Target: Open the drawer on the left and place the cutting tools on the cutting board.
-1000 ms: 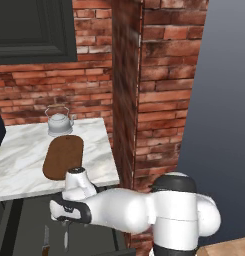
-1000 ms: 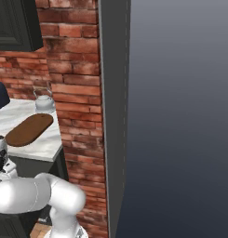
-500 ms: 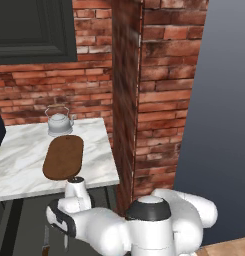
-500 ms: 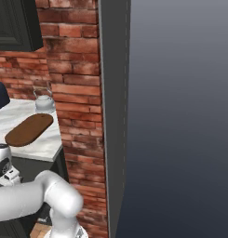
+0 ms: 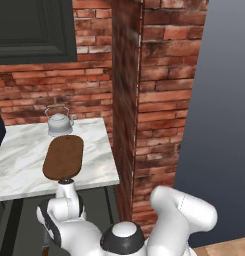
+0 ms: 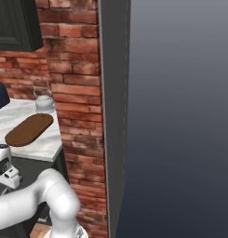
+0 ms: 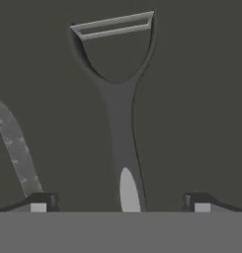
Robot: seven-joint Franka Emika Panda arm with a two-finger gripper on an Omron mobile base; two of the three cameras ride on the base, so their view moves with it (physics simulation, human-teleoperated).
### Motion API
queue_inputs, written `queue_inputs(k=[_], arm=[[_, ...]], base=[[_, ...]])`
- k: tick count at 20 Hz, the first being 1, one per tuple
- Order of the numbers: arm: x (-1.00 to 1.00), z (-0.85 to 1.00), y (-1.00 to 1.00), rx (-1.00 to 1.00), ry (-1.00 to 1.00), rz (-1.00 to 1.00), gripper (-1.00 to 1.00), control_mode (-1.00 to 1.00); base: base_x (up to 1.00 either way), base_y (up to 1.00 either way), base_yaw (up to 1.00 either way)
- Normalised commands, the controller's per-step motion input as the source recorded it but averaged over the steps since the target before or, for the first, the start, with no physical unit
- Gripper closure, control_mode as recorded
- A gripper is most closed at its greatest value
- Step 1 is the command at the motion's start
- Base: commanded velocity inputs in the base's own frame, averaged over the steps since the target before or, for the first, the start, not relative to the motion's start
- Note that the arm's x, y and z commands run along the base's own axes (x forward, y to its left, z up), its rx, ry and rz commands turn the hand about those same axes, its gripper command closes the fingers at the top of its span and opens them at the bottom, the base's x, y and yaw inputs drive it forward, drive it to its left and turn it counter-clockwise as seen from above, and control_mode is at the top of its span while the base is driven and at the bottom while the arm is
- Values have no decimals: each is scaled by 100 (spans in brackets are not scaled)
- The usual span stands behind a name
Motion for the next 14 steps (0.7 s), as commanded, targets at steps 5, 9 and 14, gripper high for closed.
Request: queue_inputs(k=[5,9,14], arm=[[29,-27,20,0,0,4,-100,-100],[0,-16,0,0,0,0,-100,-100],[-7,-23,0,0,1,0,-100,-100]], base=[[0,0,0],[0,0,0],[0,0,0]])
